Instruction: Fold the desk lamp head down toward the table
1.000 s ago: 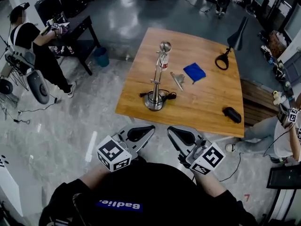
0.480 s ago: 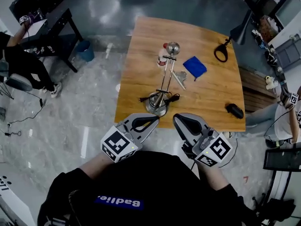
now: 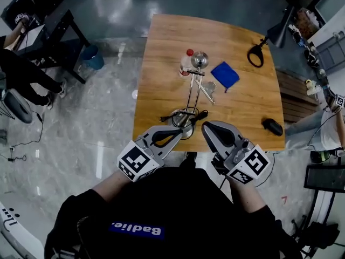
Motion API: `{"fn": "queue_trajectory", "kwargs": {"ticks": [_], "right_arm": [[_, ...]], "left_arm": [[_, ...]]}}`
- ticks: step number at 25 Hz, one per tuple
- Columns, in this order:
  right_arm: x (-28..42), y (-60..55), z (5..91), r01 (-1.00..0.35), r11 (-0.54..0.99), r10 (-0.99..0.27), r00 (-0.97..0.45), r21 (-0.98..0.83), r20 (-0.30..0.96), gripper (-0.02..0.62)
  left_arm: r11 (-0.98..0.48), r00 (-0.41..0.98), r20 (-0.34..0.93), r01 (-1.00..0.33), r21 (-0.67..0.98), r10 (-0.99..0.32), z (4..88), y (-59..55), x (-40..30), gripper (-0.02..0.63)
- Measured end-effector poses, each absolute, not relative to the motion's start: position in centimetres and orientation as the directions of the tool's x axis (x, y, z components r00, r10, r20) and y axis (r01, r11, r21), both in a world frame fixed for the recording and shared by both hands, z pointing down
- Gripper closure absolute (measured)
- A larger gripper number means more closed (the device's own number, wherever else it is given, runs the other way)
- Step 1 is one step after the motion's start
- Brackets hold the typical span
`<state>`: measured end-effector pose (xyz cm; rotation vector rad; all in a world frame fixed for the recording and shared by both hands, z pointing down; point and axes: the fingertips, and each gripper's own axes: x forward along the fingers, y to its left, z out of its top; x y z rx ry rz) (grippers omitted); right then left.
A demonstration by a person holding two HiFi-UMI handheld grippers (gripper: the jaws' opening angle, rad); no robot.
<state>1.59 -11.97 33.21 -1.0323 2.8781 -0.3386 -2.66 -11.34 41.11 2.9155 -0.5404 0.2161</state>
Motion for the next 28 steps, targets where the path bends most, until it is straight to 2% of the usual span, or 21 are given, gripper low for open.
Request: {"fn": "queue_trajectory", "kwargs": {"ticks": [18, 20, 23, 28], "right_arm": [[5.2, -22.6, 36.5, -0.527, 0.756, -0.548, -0.834, -0.389, 0.065, 0.583], [5.3, -23.3, 37.3, -0.520, 0.744, -0.539, -0.838, -0.420, 0.083, 0.556], [5.2, -24.2, 38.3, -0.505, 0.722, -0.523, -0.846, -0.472, 0.105, 0.478], [4.7, -25.0, 39.2, -0.491, 0.707, -0.501, -0.856, -0.509, 0.129, 0.448]], "left_arm": [[-0.866, 0.874, 0.247, -0.466, 0.181, -0.419, 47.7, -15.4, -1.2, 0.597], [-0.862, 0.870, 0.254, -0.472, 0.185, -0.422, 48.2, -15.4, -1.0, 0.597], [-0.859, 0.866, 0.259, -0.479, 0.180, -0.428, 49.0, -15.7, -0.8, 0.597], [-0.841, 0.843, 0.283, -0.514, 0.171, -0.458, 51.3, -16.4, -0.9, 0.597]]}}
